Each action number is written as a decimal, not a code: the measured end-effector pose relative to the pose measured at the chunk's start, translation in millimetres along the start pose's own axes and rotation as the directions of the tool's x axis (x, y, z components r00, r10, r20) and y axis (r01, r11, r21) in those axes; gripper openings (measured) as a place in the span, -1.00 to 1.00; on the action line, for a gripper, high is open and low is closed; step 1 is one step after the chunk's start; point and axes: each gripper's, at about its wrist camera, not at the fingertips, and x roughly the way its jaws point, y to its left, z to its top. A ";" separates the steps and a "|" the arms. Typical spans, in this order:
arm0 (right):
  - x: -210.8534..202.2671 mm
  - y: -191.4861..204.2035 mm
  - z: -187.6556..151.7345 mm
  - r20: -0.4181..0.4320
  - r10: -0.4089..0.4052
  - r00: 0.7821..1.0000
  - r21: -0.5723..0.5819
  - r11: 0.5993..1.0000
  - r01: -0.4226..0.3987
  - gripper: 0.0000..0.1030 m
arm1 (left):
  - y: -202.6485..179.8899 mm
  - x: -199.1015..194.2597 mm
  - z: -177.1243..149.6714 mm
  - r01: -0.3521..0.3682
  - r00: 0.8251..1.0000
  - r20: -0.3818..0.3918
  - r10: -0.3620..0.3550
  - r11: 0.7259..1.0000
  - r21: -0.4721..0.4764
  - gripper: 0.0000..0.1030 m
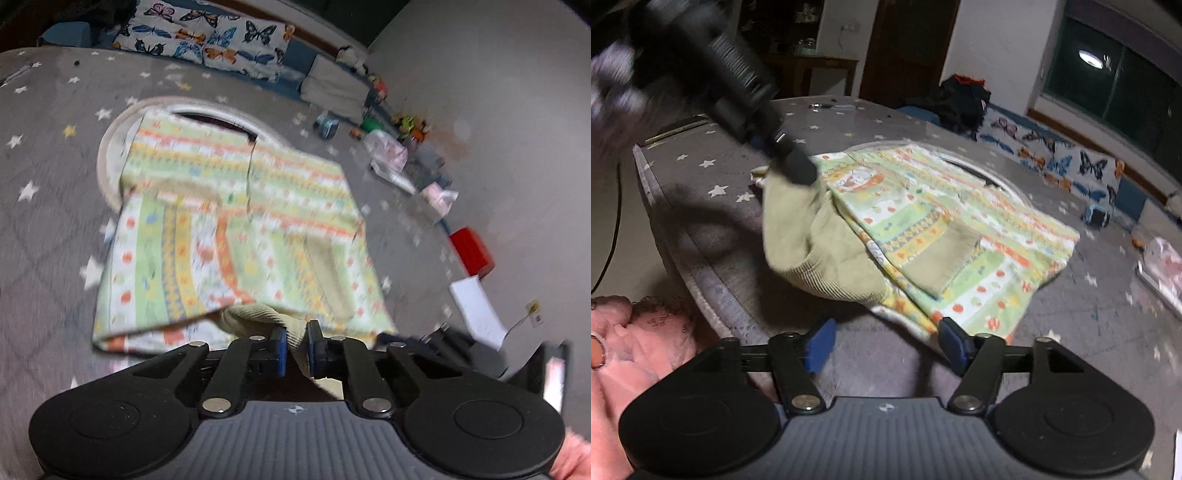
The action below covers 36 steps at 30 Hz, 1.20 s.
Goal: Fold clothes
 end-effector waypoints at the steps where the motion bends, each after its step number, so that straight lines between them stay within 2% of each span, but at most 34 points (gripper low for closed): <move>1: 1.7 1.0 1.8 0.012 -0.005 1.000 -0.011 1.000 0.005 0.29 | 0.7 -0.1 5.7 0.010 1.000 0.004 -0.010 1.000 -0.010 -0.78; 6: 11.8 5.6 15.0 0.082 -0.019 0.996 -0.054 0.998 0.024 0.31 | 1.8 4.0 24.8 0.025 1.000 0.004 -0.025 1.000 -0.018 -0.78; 9: 21.3 5.6 23.8 0.115 -0.002 0.993 -0.056 0.998 0.009 0.21 | 3.7 6.6 28.2 0.025 1.000 -0.006 -0.025 1.000 -0.015 -0.78; 11: 28.2 -1.9 29.7 0.105 0.025 0.994 -0.014 1.000 -0.023 -0.12 | 6.3 5.9 26.9 0.024 1.000 -0.009 -0.024 1.000 -0.009 -0.77; 15: 34.2 -20.5 40.8 0.100 0.080 0.992 0.085 0.993 -0.088 -0.56 | 11.7 -5.1 15.0 0.018 1.000 0.016 -0.019 0.999 0.033 -0.72; 17: 32.9 -29.9 46.0 0.108 0.100 0.989 0.130 0.985 -0.114 -0.63 | 14.5 -12.3 7.4 0.011 0.999 0.036 -0.013 0.998 0.060 -0.60; 18: 31.9 -33.9 48.6 0.112 0.107 0.988 0.148 0.981 -0.123 -0.63 | 15.1 -15.8 3.5 0.001 0.999 0.049 -0.004 0.997 0.076 -0.40; 19: 31.9 -37.0 51.5 0.114 0.111 0.987 0.161 0.979 -0.128 -0.63 | 14.6 -19.9 -1.4 -0.024 0.997 0.072 0.017 0.995 0.101 -0.22; 21: 31.8 -43.1 57.2 0.120 0.119 0.986 0.187 0.972 -0.140 -0.65 | 12.4 -27.0 -12.6 -0.093 0.990 0.121 0.074 0.982 0.165 -0.09; 24: 33.3 -49.8 63.9 0.126 0.123 0.984 0.214 0.966 -0.147 -0.67 | 7.0 -31.0 -27.3 -0.191 0.972 0.183 0.145 0.946 0.263 -0.05; 27: 34.9 -55.3 68.7 0.131 0.118 0.984 0.235 0.961 -0.147 -0.68 | 2.1 -26.6 -40.9 -0.287 0.949 0.234 0.211 0.887 0.361 0.05; 32: 35.2 -57.9 74.2 0.135 0.106 0.985 0.240 0.961 -0.137 -0.68 | 0.8 -5.4 -54.0 -0.420 0.904 0.294 0.310 0.772 0.476 0.06; 36: 33.8 -57.2 74.5 0.140 0.096 0.986 0.242 0.962 -0.128 -0.69 | 2.7 7.2 -62.0 -0.489 0.871 0.353 0.342 0.671 0.558 0.00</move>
